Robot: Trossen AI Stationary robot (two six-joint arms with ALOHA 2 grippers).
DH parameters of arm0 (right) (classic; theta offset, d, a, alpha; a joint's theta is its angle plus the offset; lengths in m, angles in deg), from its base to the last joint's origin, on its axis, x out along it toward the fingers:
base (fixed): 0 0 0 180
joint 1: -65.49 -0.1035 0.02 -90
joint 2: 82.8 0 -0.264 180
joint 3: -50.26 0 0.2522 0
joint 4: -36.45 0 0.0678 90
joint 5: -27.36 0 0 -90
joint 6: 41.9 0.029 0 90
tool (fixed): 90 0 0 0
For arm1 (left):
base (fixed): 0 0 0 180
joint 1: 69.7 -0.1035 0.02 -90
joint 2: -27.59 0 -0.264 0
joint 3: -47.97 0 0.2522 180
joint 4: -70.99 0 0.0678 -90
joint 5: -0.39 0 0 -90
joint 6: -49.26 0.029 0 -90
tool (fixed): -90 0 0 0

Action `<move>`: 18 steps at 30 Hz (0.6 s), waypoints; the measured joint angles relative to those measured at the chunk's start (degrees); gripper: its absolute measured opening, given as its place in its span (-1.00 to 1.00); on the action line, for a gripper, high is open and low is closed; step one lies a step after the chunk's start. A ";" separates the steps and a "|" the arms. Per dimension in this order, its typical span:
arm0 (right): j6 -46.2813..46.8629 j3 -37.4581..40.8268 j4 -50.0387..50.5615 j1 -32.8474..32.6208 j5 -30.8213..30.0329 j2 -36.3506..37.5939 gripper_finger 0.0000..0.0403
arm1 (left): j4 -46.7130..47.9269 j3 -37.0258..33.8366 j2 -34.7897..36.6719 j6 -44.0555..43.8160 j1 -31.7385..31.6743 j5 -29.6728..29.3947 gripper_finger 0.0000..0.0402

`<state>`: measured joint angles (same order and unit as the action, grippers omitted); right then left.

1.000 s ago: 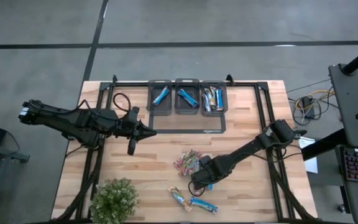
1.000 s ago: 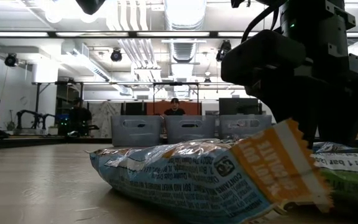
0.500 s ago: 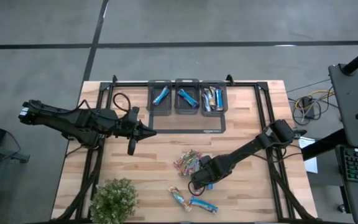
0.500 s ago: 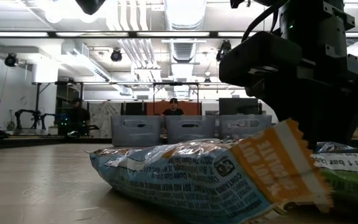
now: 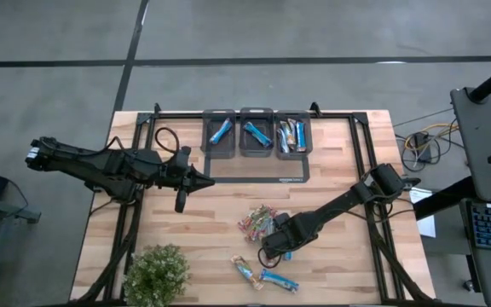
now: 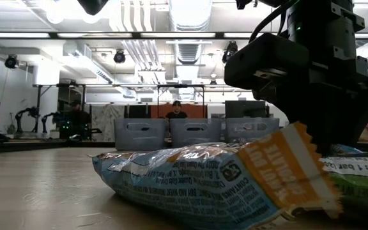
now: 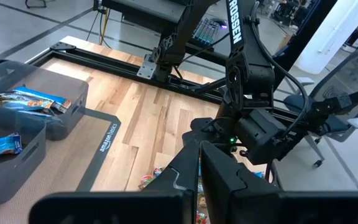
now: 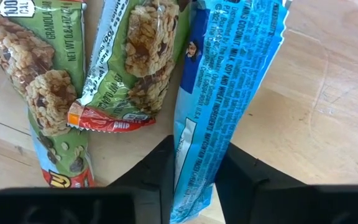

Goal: Pick and place Granola Bars by type
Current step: Put the blue granola bar into the center black bin

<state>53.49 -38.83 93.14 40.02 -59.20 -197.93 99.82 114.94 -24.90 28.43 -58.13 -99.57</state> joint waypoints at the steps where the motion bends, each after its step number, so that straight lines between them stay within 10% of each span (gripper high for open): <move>1: 0.20 0.00 0.00 0.00 -0.12 0.00 -0.59 | 0.00 0.00 0.00 -0.08 0.00 0.00 -1.00; 18: -0.04 0.07 1.25 0.00 -0.59 0.94 -0.65 | 0.00 0.00 0.00 -0.19 0.00 0.00 -1.00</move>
<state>53.45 -38.75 94.39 40.02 -59.79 -196.99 99.82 114.94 -24.89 28.24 -58.13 -99.57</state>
